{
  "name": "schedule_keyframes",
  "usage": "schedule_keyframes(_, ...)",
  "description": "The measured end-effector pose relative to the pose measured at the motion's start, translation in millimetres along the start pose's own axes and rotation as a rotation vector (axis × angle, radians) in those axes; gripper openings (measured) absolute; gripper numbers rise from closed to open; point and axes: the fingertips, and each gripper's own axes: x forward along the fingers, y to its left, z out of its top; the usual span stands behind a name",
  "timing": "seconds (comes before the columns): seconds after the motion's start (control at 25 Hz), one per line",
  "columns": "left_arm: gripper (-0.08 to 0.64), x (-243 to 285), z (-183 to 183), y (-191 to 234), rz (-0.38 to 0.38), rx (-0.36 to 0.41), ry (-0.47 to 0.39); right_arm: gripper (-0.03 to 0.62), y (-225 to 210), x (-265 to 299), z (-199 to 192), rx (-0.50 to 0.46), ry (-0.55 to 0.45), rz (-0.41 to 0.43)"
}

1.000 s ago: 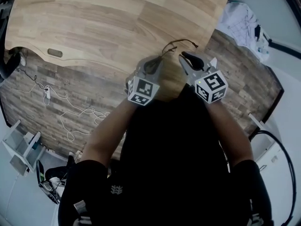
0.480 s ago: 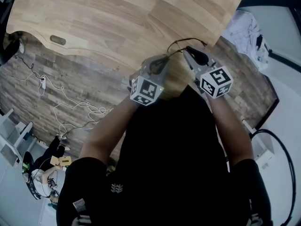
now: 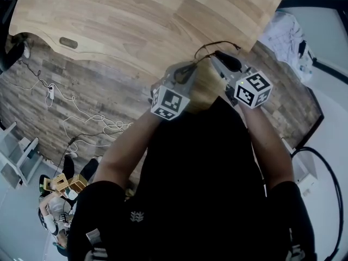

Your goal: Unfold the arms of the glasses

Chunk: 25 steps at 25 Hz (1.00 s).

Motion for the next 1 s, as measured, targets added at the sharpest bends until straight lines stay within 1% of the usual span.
schedule_keyframes(0.12, 0.034, 0.4, -0.1, -0.4, -0.003, -0.006, -0.001, 0.066, 4.5, 2.0, 1.5, -0.001, -0.007, 0.029)
schedule_keyframes(0.28, 0.034, -1.0, -2.2, 0.9, 0.016, -0.012, 0.008, 0.055, 10.7, 0.6, 5.1, -0.013, -0.014, 0.061)
schedule_keyframes(0.52, 0.039, -2.9, -10.0, 3.7, 0.053, -0.005, 0.042, 0.043, 30.5, 0.9, 9.9, -0.122, -0.008, 0.093)
schedule_keyframes(0.64, 0.066, -7.3, -13.7, 2.9, 0.062, -0.007, 0.062, 0.034, 41.5, 2.6, 11.3, -0.167, 0.004, 0.111)
schedule_keyframes(0.76, 0.074, -17.0, -16.5, 1.5, 0.073, -0.004, 0.069, 0.031, 49.8, 4.0, 11.7, -0.202, 0.017, 0.126)
schedule_keyframes(0.88, 0.074, -32.6, -20.4, 3.4, 0.105, -0.01, 0.071, 0.031, 57.3, 4.5, 11.6, -0.241, 0.03, 0.139)
schedule_keyframes(1.0, 0.074, -52.9, -24.2, 6.7, 0.154, -0.026, 0.072, 0.029, 67.8, 2.8, 10.1, -0.301, 0.045, 0.153)
